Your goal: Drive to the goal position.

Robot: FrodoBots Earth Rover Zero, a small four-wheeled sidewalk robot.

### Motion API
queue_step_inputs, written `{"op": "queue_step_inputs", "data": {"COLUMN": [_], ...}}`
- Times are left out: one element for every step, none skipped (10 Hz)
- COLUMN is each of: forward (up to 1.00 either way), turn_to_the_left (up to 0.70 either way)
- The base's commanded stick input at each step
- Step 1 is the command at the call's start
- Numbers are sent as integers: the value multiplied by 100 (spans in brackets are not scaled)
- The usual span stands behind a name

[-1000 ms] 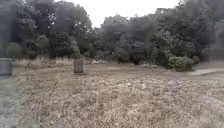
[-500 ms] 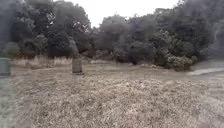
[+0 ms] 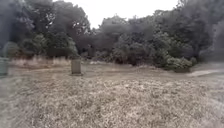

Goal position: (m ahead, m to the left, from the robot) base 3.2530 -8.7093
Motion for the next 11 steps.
{"op": "queue_step_inputs", "data": {"forward": [0,0,0,0,0,14,31,45,45,45,45], "turn_to_the_left": [0,0,0,0,0,0,0,0,0,0,0]}}
